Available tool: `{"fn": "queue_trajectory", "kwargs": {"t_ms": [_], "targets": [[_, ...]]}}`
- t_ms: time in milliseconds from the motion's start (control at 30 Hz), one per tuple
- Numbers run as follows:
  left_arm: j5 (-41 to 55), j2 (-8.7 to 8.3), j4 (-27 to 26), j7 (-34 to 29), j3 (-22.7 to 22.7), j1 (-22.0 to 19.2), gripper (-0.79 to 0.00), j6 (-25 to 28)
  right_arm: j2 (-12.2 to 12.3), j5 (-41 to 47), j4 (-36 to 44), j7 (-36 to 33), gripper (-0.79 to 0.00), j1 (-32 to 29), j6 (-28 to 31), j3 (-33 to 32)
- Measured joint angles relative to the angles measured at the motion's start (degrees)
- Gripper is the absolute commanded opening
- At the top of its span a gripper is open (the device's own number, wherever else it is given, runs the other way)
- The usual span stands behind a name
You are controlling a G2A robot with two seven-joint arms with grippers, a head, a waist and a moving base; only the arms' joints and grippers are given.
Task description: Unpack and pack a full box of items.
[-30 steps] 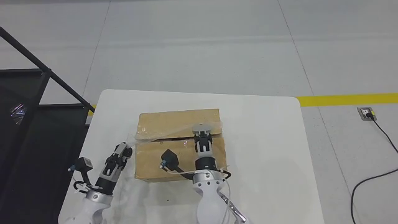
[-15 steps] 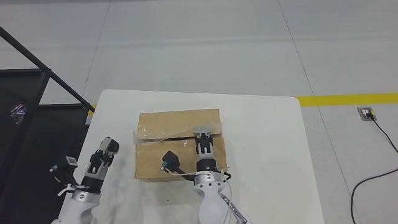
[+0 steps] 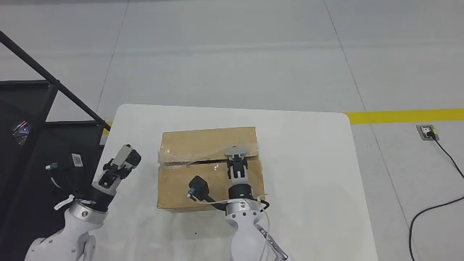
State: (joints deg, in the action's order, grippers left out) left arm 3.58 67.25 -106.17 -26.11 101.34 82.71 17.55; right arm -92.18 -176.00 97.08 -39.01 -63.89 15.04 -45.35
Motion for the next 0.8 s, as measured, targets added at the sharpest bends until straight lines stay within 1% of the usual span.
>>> {"fn": "queue_trajectory", "kwargs": {"t_ms": [67, 100, 200, 300, 400, 600, 800], "targets": [[-0.6, -0.15, -0.1, -2.0, -1.0, -1.5, 0.0, -1.2, 0.0, 0.0, -0.1, 0.1, -0.785, 0.0, 0.0, 0.0], [0.0, -0.27, -0.1, -4.1, -1.7, -2.5, 0.0, -1.8, 0.0, 0.0, -0.1, 0.1, -0.785, 0.1, 0.0, 0.0], [3.9, -0.74, 1.3, -11.3, -2.3, -5.5, 0.0, -4.5, 0.0, 0.0, -0.1, 0.2, -0.785, 0.1, 0.3, 0.1], [7.7, -1.03, 3.2, -16.0, -2.5, -8.3, 0.0, -6.5, -0.1, 0.0, 0.0, 0.2, -0.785, 0.2, 0.5, 0.1], [11.5, -1.24, 4.7, -19.0, -2.6, -9.9, 0.0, -7.9, -0.1, 0.0, 0.0, 0.3, -0.785, 0.3, 0.7, 0.1], [11.1, -1.52, 8.8, -20.3, -4.9, -12.6, 0.0, -10.4, -0.1, 0.0, 0.0, 0.4, -0.785, 0.5, 1.1, 0.1], [10.3, -1.53, 12.1, -19.3, -7.5, -14.4, 0.0, -10.1, -0.2, 0.0, -0.3, 0.9, -0.785, 0.4, 0.9, -0.3]]}}
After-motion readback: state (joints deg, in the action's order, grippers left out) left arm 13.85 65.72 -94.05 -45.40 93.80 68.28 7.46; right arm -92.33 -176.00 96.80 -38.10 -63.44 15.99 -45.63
